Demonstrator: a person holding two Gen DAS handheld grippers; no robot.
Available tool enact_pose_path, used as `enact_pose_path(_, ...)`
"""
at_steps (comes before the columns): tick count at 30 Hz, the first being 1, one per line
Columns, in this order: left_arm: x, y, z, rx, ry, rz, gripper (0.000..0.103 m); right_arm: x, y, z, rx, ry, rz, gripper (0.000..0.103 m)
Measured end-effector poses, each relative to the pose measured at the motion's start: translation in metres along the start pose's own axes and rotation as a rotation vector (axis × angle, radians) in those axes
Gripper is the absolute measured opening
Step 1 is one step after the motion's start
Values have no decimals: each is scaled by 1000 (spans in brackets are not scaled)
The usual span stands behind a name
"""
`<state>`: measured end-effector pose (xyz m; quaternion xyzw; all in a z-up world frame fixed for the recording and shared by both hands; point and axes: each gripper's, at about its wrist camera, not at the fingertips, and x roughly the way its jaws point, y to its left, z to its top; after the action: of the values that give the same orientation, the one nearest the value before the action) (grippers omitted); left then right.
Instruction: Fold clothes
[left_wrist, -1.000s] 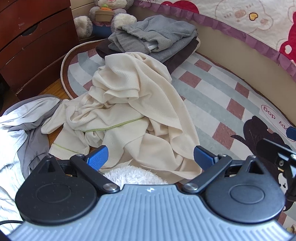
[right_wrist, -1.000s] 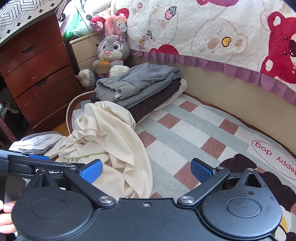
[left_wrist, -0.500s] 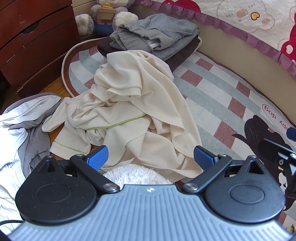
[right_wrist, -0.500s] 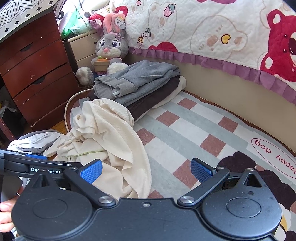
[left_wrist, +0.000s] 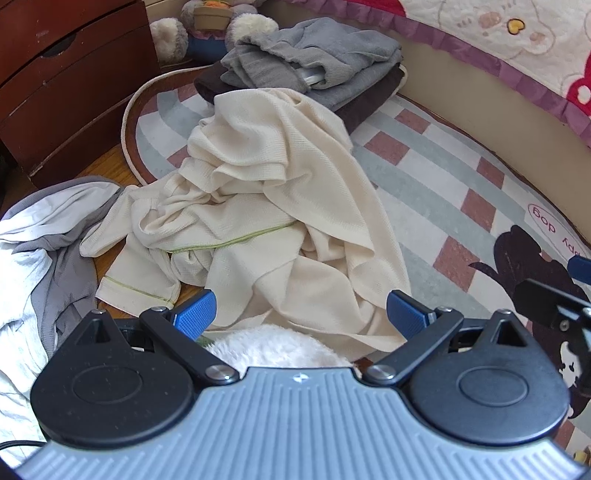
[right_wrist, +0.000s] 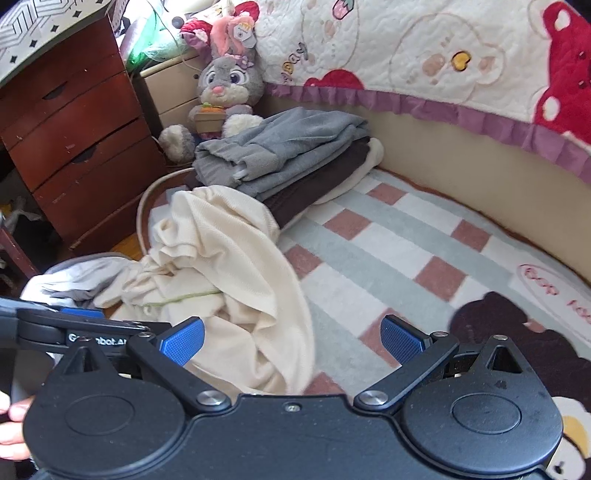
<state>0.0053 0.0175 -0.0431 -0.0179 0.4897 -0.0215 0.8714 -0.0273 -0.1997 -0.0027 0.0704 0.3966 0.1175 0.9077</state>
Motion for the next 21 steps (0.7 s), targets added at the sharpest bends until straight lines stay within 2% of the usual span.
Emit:
enact_pose_path(3,2,8,-3,24,-62,51,97,12,-1,6,18,14,100,102)
enact_pose_path(6,8,20,-4,43,-76,34,91,27,6,13,12,33,191,101)
enact_pose_path(8,14,36,1,6,-69,-98,88,39,13,18,-13,43,224,96)
enact_pose_path(9,19,49,5,-36,-59,-222,88,49,19,21,-40,48,234,95)
enact_pose_path(10,23,60,9,-75,-52,-313,88,57,24,24,-63,53,241,93)
enact_pose_path(11,28,69,12,-107,-51,-345,87,65,28,26,-91,47,244,93)
enact_pose_path(12,32,75,15,-120,-53,-354,80,74,32,28,-118,41,247,92)
enact_pose_path(16,56,85,34,-68,-52,-244,52,105,42,35,-229,-7,245,91)
enact_pose_path(18,71,92,42,-65,-55,-221,42,120,45,40,-255,-21,240,91)
enact_pose_path(20,87,99,49,-59,-71,-201,38,135,47,46,-276,-25,229,89)
enact_pose_path(21,93,98,51,-30,-106,-193,38,141,48,48,-290,-28,219,89)
